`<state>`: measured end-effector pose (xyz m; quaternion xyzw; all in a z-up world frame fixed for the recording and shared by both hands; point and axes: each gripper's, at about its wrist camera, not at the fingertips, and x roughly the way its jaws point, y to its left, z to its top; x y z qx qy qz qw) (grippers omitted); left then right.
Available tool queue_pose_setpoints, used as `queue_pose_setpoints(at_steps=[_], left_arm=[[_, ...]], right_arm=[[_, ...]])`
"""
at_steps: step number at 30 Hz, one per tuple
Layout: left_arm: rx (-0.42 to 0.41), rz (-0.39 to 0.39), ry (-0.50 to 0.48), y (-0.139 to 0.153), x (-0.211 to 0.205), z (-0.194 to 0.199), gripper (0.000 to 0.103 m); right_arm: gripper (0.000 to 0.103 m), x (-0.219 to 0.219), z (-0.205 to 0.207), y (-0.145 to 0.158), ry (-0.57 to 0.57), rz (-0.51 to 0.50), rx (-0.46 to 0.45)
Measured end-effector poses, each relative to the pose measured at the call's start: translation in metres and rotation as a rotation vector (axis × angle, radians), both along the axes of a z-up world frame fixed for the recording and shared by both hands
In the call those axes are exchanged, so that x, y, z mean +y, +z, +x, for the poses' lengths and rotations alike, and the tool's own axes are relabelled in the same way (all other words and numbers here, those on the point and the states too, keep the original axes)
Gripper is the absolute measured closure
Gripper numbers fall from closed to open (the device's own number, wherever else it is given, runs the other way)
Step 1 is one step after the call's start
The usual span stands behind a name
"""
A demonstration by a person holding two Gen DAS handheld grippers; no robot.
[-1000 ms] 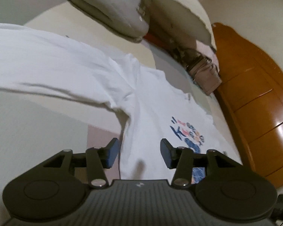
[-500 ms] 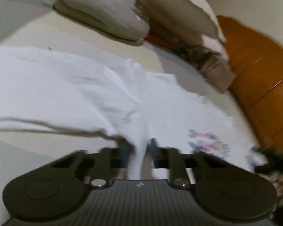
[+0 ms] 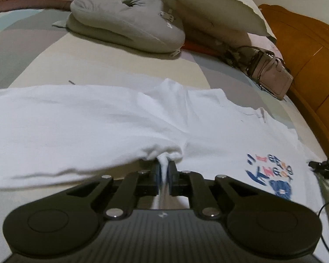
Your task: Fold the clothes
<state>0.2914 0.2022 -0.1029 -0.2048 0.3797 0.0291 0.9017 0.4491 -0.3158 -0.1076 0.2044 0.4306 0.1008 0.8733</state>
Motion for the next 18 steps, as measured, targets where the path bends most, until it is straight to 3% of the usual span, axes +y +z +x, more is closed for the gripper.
queue_pose_setpoints(at_steps=[1, 2, 5, 8, 10, 12, 13, 14, 15, 17, 18], left_arm=[[0.004, -0.012, -0.010, 0.002, -0.001, -0.007, 0.094], [0.008, -0.025, -0.021, 0.003, -0.001, -0.014, 0.090], [0.018, -0.075, -0.053, 0.002, -0.003, -0.038, 0.069], [0.006, -0.117, -0.078, -0.002, -0.007, -0.059, 0.063], [0.004, -0.098, -0.090, -0.001, -0.010, -0.060, 0.063], [0.011, -0.075, -0.095, 0.001, -0.016, -0.054, 0.066], [0.014, -0.059, -0.102, 0.001, -0.020, -0.050, 0.067], [0.019, -0.001, -0.105, 0.002, -0.027, -0.045, 0.081], [0.029, 0.085, -0.098, 0.002, -0.034, -0.042, 0.092], [0.047, 0.224, -0.082, 0.003, -0.041, -0.039, 0.091], [0.058, 0.223, -0.074, 0.004, -0.038, -0.040, 0.089]], right_arm=[[0.054, -0.004, -0.010, 0.003, 0.020, 0.023, 0.006], [0.045, -0.007, -0.022, 0.005, 0.042, 0.042, 0.009], [0.043, -0.014, -0.059, 0.007, 0.107, 0.082, 0.040], [0.043, -0.005, -0.092, 0.005, 0.161, 0.039, 0.045], [0.043, 0.002, -0.113, 0.004, 0.196, 0.002, 0.042], [0.050, 0.009, -0.134, 0.003, 0.231, -0.036, 0.039], [0.070, 0.013, -0.145, 0.002, 0.248, -0.055, 0.038], [0.095, 0.018, -0.151, 0.002, 0.264, -0.097, 0.030], [0.096, 0.024, -0.154, 0.002, 0.278, -0.163, 0.015], [0.097, 0.025, -0.160, 0.005, 0.277, -0.232, -0.007], [0.096, 0.021, -0.162, 0.007, 0.259, -0.254, -0.005]])
